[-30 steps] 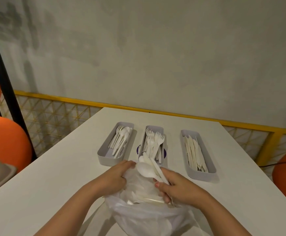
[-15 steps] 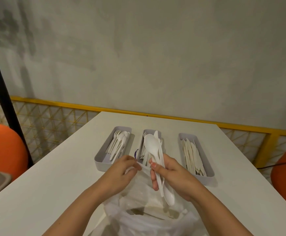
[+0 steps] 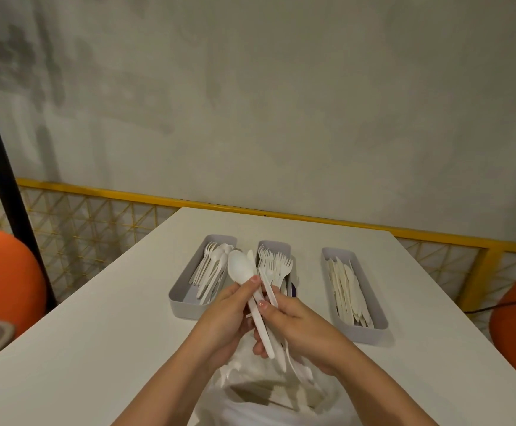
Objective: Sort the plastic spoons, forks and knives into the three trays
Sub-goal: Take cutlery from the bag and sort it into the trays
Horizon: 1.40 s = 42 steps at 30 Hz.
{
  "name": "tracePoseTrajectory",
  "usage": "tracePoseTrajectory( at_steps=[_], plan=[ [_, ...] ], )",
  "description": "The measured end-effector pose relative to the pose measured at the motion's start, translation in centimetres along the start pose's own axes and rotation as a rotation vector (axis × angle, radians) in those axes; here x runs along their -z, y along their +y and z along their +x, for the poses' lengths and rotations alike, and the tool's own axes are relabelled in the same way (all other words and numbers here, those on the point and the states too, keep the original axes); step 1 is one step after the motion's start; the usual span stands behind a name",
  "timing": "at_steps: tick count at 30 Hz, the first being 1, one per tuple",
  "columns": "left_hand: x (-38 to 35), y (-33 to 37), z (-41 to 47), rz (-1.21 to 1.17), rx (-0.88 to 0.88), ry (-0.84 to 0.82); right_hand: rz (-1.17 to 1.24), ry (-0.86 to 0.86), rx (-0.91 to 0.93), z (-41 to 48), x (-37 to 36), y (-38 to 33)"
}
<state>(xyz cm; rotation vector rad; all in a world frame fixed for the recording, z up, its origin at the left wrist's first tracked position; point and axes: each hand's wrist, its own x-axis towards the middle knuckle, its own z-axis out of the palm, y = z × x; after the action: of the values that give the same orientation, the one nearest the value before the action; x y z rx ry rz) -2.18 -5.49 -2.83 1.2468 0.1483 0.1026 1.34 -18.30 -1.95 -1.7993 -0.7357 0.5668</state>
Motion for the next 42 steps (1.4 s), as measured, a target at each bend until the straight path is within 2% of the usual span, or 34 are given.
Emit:
tracePoseTrajectory(
  at_steps=[3, 7, 9, 13, 16, 19, 24, 30, 36, 42],
  plan=[
    [0.4, 0.3, 0.4, -0.141, 0.024, 0.051, -0.123, 0.081, 0.005, 0.1, -0.2, -0.1],
    [0.9, 0.7, 1.2, -0.340, 0.041, 0.114, -0.316, 0.295, 0.088, 0.3, 0.2, -1.2],
    [1.2, 0.9, 1.6, -0.363, 0.055, 0.133, -0.312, 0.395, 0.157, 0.5, 0.6, -1.6],
    [1.8, 0.5, 2.4, -0.342, 0.099, 0.116, -0.147, 0.509, 0.311, 1.0, 1.2, -2.0],
    [2.0, 0.0, 2.7, -0.346, 0.110, 0.106, -0.127, 0.480, 0.394, 1.4, 0.7, -1.8],
    [2.2, -0.3, 2.7, -0.354, 0.093, 0.062, -0.266, 0.416, 0.421, 1.8, -0.3, -0.9],
    [2.9, -0.5, 2.7, -0.328, 0.107, 0.064, -0.517, 0.203, 0.371, 2.6, -1.9, 0.6],
    [3.3, -0.5, 2.6, -0.470, 0.123, 0.110, -0.777, 0.222, 0.365, 3.6, -2.7, 1.4],
    [3.7, -1.0, 2.8, -0.439, 0.068, 0.112, -0.695, 0.274, 0.253, 3.8, -3.3, 1.0],
    [4.1, -1.3, 3.2, -0.428, 0.048, 0.128, -0.864, 0.273, 0.253, 4.8, -3.5, 1.0]
  ],
)
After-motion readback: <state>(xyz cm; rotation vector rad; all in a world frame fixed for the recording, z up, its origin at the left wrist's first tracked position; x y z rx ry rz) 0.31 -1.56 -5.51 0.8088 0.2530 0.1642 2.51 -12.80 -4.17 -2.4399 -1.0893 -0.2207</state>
